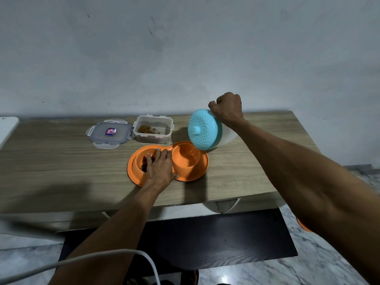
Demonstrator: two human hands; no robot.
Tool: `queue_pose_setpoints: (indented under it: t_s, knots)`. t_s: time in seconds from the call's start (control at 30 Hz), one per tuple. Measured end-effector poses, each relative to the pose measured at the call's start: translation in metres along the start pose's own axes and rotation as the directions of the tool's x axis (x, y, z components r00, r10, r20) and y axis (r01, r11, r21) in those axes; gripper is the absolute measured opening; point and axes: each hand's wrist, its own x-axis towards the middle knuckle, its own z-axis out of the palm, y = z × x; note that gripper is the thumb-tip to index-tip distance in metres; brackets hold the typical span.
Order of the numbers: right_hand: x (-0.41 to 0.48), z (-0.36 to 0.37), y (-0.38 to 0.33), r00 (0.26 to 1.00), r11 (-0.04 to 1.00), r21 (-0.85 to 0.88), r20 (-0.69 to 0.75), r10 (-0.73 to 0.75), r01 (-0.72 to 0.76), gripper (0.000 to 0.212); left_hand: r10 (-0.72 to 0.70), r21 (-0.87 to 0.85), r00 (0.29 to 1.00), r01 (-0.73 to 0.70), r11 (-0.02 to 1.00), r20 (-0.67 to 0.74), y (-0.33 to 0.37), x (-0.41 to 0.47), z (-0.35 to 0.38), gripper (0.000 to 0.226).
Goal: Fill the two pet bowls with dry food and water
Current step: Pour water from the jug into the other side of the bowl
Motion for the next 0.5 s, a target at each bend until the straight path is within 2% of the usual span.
queue_pose_setpoints:
  t_s: [0.5]
  knots:
    - [-0.0041,-0.0023,-0.0054,1.000,0.999,-0.034,0.012,-0.028,0.029,0.047,0.001,-0.003,1.000,-0.001,1.000,0.008,0.0025,-0.0017,-0.0030,0.096]
